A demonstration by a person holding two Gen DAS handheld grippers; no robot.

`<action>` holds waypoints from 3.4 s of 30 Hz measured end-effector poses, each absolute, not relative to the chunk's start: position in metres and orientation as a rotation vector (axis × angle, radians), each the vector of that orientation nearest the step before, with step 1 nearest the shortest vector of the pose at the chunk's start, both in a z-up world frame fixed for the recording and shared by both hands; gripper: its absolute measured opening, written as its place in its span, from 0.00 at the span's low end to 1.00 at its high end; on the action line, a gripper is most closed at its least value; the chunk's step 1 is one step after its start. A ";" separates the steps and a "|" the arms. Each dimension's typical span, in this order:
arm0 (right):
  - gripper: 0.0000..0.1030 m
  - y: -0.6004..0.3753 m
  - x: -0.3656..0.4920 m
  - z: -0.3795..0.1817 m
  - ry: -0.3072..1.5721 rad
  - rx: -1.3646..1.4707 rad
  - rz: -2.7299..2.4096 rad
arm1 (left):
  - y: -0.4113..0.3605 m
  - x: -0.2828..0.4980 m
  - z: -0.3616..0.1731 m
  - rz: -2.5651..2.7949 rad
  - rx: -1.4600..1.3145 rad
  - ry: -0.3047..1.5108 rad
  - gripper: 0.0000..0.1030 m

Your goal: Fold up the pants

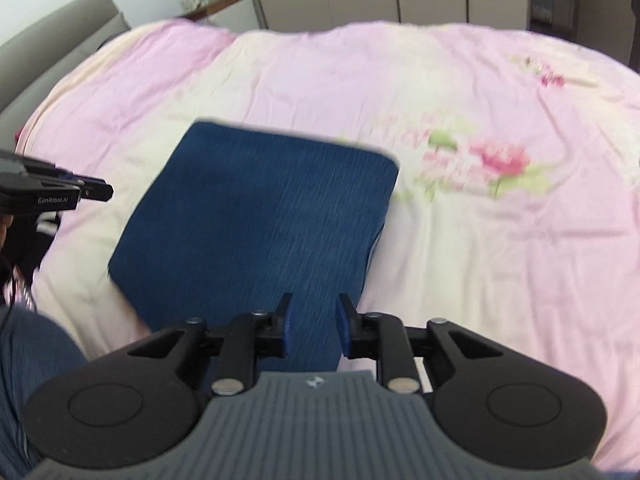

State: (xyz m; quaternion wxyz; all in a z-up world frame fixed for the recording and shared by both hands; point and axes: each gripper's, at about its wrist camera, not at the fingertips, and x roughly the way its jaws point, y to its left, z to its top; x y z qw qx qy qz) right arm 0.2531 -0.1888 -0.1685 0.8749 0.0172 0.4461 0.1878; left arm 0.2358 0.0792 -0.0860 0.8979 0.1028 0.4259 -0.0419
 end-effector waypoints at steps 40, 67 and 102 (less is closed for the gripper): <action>0.60 -0.201 0.338 -0.209 1.016 0.171 0.247 | 0.181 0.254 -0.117 -0.108 -0.330 0.899 0.78; 0.61 -0.227 0.319 -0.272 1.112 0.573 0.302 | 0.187 0.286 -0.200 -0.303 -0.485 1.145 0.98; 0.14 -0.136 0.359 -0.127 0.985 0.399 0.603 | 0.247 0.231 -0.133 -0.207 -0.690 0.879 0.22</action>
